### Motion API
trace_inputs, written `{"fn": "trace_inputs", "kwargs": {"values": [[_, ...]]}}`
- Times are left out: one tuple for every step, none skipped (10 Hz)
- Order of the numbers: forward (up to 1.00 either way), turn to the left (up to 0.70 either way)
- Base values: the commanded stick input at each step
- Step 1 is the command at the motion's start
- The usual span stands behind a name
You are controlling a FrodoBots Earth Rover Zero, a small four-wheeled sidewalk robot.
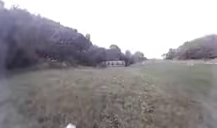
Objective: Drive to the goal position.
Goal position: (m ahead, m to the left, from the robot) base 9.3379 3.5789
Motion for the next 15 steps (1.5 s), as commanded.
{"fn": "trace_inputs", "kwargs": {"values": [[0.70, -0.12], [0.70, -0.31], [0.70, -0.33], [0.70, -0.34], [0.70, -0.34], [0.70, -0.34], [0.70, -0.34], [0.70, -0.34], [0.70, -0.34], [0.70, -0.15], [0.70, 0.00], [0.70, 0.00], [0.70, 0.00], [0.70, 0.00], [0.70, 0.00]]}}
